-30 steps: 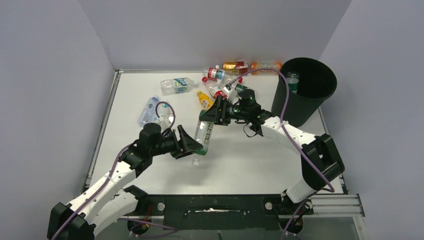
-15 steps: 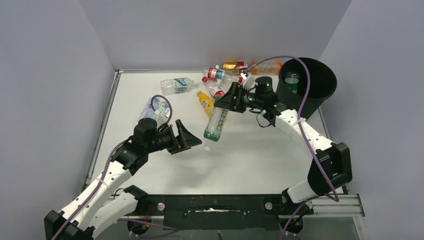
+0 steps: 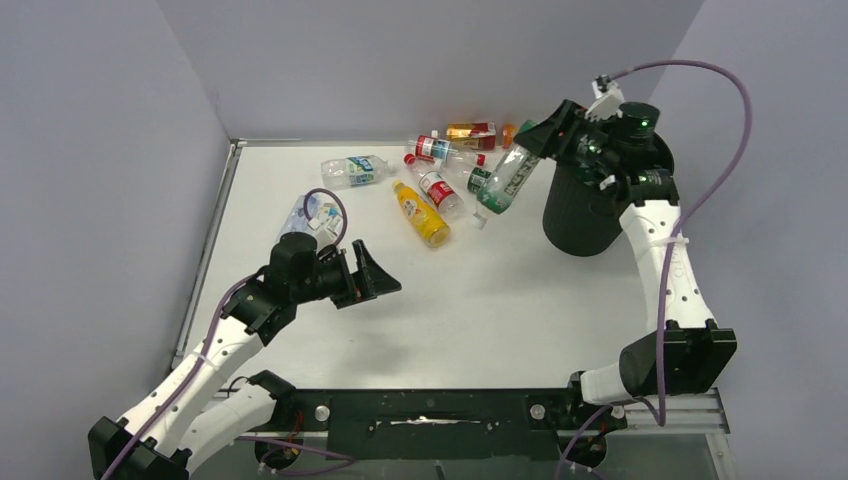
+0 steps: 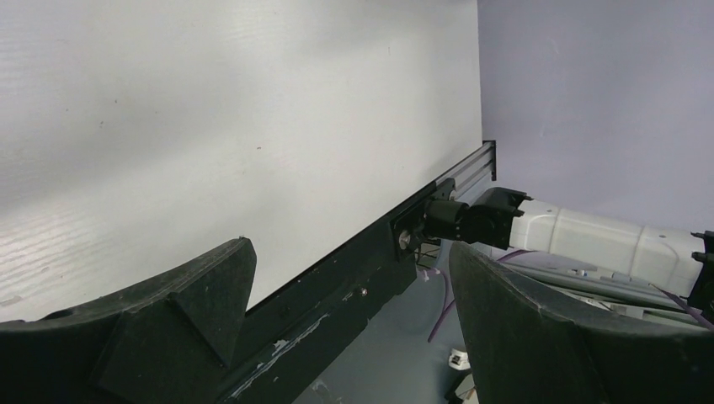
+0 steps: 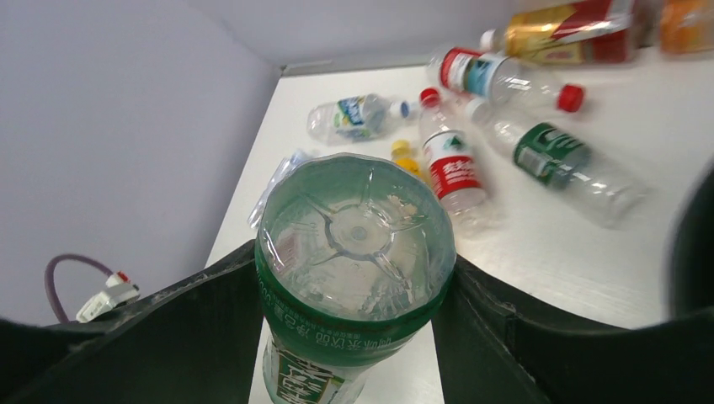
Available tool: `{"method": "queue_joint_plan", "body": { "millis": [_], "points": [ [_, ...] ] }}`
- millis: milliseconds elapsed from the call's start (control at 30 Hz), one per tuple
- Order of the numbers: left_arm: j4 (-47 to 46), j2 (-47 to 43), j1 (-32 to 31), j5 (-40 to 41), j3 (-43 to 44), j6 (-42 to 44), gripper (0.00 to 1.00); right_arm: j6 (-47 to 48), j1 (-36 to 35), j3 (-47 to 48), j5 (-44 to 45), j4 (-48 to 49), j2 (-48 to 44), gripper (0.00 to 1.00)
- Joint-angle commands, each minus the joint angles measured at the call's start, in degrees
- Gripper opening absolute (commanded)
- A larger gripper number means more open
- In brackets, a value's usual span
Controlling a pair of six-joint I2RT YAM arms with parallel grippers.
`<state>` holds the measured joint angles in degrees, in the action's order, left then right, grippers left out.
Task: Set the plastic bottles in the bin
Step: Place the plastic bottle in the trash bin.
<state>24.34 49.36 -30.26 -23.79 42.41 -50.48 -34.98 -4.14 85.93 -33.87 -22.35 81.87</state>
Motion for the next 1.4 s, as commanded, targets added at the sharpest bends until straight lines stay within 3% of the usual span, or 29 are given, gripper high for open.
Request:
{"method": "queue_joint_plan", "body": {
  "millis": [0,333,667,1367],
  "points": [
    [-0.2,-0.1,0.4,0.2,3.0,1.6,0.86,0.9,7.5,4.6,-0.1,-0.7,-2.9,0.50],
    [0.6,-1.5,0.6,0.5,1.8,1.0,0.86,-3.9,22.0,9.5,-1.4,5.0,-1.5,0.50],
    [0.3,-1.4,0.6,0.5,0.9,1.0,0.86,-7.5,31.2,12.2,0.7,9.6,0.7,0.51],
    [1.2,0.7,0.6,0.2,1.3,2.5,0.86,5.1,31.7,13.3,23.1,3.3,5.3,0.54]
  ]
}}
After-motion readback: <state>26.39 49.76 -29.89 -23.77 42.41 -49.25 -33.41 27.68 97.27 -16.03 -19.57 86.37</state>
